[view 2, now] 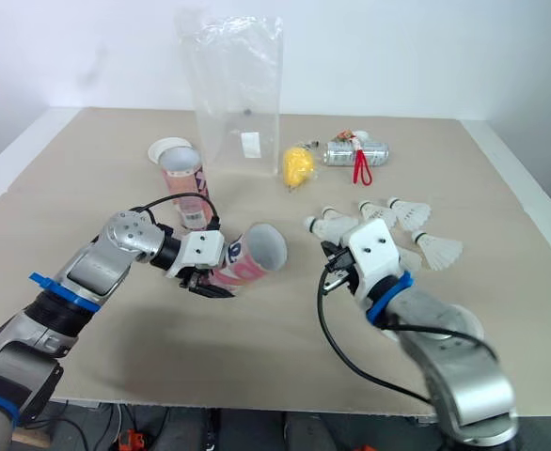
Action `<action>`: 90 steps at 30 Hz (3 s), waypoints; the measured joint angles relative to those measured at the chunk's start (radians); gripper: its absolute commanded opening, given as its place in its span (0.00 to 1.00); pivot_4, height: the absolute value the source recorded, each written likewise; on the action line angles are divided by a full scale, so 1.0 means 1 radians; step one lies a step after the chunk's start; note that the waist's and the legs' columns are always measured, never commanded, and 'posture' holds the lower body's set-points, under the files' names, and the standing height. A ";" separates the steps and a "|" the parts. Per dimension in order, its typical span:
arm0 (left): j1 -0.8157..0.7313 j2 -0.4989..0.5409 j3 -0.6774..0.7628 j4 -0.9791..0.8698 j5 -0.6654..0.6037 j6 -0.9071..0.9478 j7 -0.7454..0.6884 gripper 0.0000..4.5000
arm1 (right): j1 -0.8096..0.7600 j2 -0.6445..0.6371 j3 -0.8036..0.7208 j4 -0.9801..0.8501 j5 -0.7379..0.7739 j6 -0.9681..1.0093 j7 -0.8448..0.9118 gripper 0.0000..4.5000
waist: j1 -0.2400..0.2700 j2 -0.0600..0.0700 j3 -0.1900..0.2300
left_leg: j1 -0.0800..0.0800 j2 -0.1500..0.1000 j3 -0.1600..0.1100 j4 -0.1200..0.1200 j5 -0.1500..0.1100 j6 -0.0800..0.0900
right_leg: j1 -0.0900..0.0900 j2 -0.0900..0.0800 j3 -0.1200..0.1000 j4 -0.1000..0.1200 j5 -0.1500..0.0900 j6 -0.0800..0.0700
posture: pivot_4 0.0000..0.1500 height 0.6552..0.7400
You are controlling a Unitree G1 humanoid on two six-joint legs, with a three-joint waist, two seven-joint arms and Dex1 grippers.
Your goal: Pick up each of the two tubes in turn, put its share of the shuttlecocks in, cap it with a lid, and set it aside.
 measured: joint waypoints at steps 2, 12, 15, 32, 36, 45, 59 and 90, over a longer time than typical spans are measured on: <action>-0.014 -0.011 0.000 0.022 -0.002 0.012 -0.013 0.66 | -0.023 -0.111 -0.040 0.006 -0.006 -0.128 0.136 0.01 | 0.001 0.000 0.000 | 0.000 0.000 0.000 0.001 0.000 0.000 | 0.001 0.000 0.000 0.000 0.000 0.000 | 1.00 1.00; -0.055 -0.043 0.001 0.058 -0.012 0.092 -0.039 0.66 | -0.170 -0.338 -0.011 0.151 -0.078 -0.647 0.537 0.01 | 0.001 -0.001 0.001 | -0.002 0.000 0.000 -0.002 0.000 0.000 | 0.000 -0.001 -0.001 -0.001 -0.001 0.001 | 1.00 1.00; -0.055 -0.045 0.003 0.056 -0.013 0.104 -0.038 0.66 | -0.191 -0.335 0.047 0.181 -0.113 -0.700 0.565 0.01 | 0.001 -0.001 0.001 | -0.003 -0.001 0.000 -0.001 0.000 0.000 | 0.000 -0.001 -0.001 -0.001 -0.001 0.001 | 1.00 1.00; -0.029 -0.048 0.018 -0.003 -0.029 0.178 -0.014 0.66 | -0.267 -0.277 0.145 0.258 -0.147 -0.752 0.608 0.78 | 0.001 -0.001 0.001 | -0.003 0.000 -0.001 -0.002 -0.001 -0.001 | 0.000 0.000 -0.001 0.000 -0.001 0.002 | 1.00 1.00; -0.024 -0.048 0.018 -0.012 -0.029 0.178 -0.012 0.66 | -0.250 -0.247 0.088 0.255 -0.060 -0.694 0.593 0.98 | 0.001 -0.001 0.001 | -0.003 0.000 -0.002 -0.002 -0.001 -0.001 | 0.000 0.001 -0.001 0.000 0.000 0.004 | 1.00 1.00; -0.020 -0.016 0.026 -0.009 -0.032 0.160 -0.013 0.66 | -0.092 0.067 -0.186 0.277 0.212 -0.153 0.096 0.98 | -0.002 -0.001 0.001 | -0.003 0.001 -0.004 -0.002 -0.001 -0.001 | -0.001 0.003 -0.002 0.003 0.001 0.003 | 1.00 1.00; -0.019 -0.013 0.030 -0.018 -0.054 0.190 -0.009 0.66 | -0.087 0.297 -0.036 0.377 0.152 -0.075 -0.121 0.98 | -0.002 0.000 0.002 | -0.004 0.001 -0.004 -0.003 -0.001 -0.001 | -0.002 0.004 -0.003 0.003 0.000 0.003 | 1.00 1.00; -0.016 -0.007 0.017 0.004 0.002 0.069 0.030 0.66 | -0.354 0.403 -0.036 0.893 0.028 -0.287 -0.139 0.87 | -0.008 0.001 0.002 | -0.004 0.001 -0.005 -0.001 0.001 0.000 | -0.002 0.005 -0.003 0.003 0.003 0.004 | 1.00 1.00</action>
